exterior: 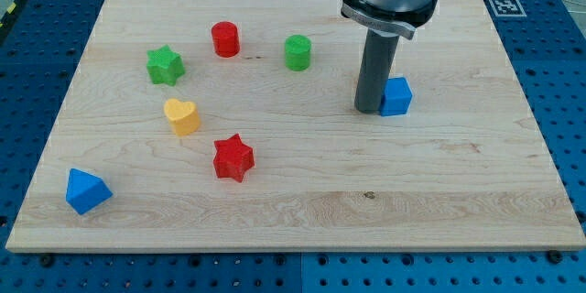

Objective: Point your arm diagonally below red star

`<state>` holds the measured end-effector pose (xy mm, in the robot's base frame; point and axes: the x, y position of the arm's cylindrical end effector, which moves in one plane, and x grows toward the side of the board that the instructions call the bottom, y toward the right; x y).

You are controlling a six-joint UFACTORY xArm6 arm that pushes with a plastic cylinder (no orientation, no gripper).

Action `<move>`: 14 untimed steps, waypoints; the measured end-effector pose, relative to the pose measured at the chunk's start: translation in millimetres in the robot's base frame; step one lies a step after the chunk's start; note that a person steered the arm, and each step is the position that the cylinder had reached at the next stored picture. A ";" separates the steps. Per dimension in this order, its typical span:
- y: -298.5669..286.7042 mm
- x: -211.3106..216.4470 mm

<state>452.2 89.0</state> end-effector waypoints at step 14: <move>0.0 146.3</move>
<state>598.6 88.9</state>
